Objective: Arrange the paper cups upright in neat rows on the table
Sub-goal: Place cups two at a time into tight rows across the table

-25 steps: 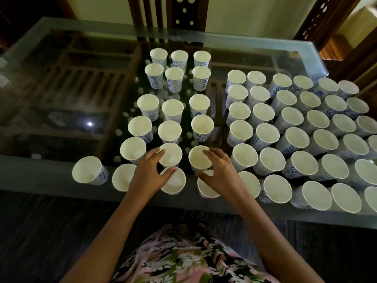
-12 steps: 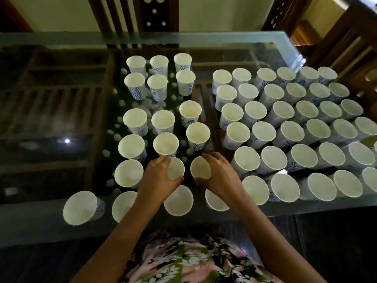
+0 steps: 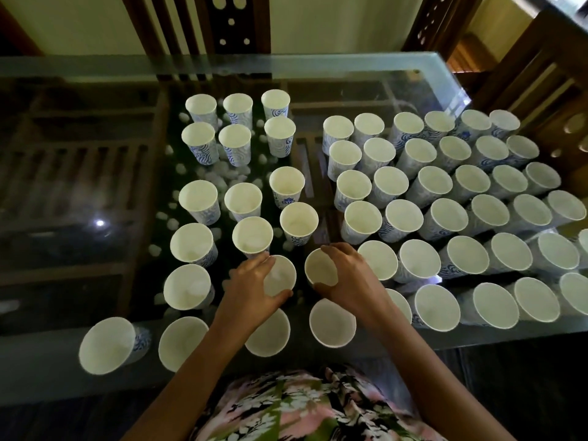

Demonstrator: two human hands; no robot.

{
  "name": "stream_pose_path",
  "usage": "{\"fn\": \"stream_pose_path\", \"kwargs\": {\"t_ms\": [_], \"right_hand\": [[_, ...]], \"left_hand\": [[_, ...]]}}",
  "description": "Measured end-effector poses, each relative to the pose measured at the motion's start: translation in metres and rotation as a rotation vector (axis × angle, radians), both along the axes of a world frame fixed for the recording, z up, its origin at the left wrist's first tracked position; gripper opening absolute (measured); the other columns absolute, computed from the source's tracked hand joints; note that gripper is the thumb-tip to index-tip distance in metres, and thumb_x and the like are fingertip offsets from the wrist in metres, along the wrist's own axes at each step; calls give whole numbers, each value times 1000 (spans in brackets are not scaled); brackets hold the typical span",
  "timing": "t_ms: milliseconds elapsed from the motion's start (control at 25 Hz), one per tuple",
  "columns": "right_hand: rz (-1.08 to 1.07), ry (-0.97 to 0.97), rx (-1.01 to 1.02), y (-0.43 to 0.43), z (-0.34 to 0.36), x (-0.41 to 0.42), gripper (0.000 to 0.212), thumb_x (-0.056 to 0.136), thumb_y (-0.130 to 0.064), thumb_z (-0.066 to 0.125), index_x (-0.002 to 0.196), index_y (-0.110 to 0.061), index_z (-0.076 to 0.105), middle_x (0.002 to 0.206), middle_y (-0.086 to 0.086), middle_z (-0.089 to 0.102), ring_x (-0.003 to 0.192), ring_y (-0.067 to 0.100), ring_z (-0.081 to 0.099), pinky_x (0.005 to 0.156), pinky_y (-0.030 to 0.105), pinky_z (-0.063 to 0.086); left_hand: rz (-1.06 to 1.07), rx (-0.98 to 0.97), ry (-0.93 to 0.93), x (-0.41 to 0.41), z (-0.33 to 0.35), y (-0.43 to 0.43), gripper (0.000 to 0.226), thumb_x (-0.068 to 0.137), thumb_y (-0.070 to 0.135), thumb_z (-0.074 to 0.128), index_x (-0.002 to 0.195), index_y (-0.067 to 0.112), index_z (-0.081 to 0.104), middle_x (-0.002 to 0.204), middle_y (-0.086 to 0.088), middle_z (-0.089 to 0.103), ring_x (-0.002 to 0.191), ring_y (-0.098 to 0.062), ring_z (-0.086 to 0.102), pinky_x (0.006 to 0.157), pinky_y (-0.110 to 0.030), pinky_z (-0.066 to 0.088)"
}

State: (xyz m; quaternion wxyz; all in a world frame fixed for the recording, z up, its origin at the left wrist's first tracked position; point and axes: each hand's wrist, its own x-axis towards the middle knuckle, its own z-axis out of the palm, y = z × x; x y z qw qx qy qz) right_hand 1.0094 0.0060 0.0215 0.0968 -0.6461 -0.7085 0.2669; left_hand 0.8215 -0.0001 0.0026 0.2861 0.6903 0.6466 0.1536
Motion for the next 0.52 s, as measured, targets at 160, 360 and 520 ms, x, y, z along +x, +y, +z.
{"fn": "stream_pose_path", "kwargs": {"t_ms": [160, 360, 520], "right_hand": [[0, 18, 0, 0, -3, 2, 72, 76, -30, 75, 138, -15, 41, 139, 6, 42, 123, 24, 44, 96, 30, 40], [-5, 51, 14, -1, -6, 3, 73, 75, -30, 76, 137, -14, 42, 139, 6, 43, 123, 24, 45, 97, 32, 41], [-31, 78, 21, -2, -7, 3, 72, 76, -31, 75, 138, -15, 41, 142, 4, 40, 124, 24, 44, 98, 32, 40]], "left_hand": [[34, 9, -6, 3, 1, -1, 69, 70, 36, 78, 130, 13, 52, 141, -3, 45, 130, -23, 40, 106, -46, 33], [42, 58, -23, 4, 3, -3, 67, 68, 30, 80, 127, 11, 55, 137, -6, 49, 128, -22, 44, 106, -35, 31], [63, 82, -34, 1, 2, -3, 65, 68, 27, 80, 126, 9, 56, 135, -6, 52, 125, -21, 46, 104, -31, 33]]}}
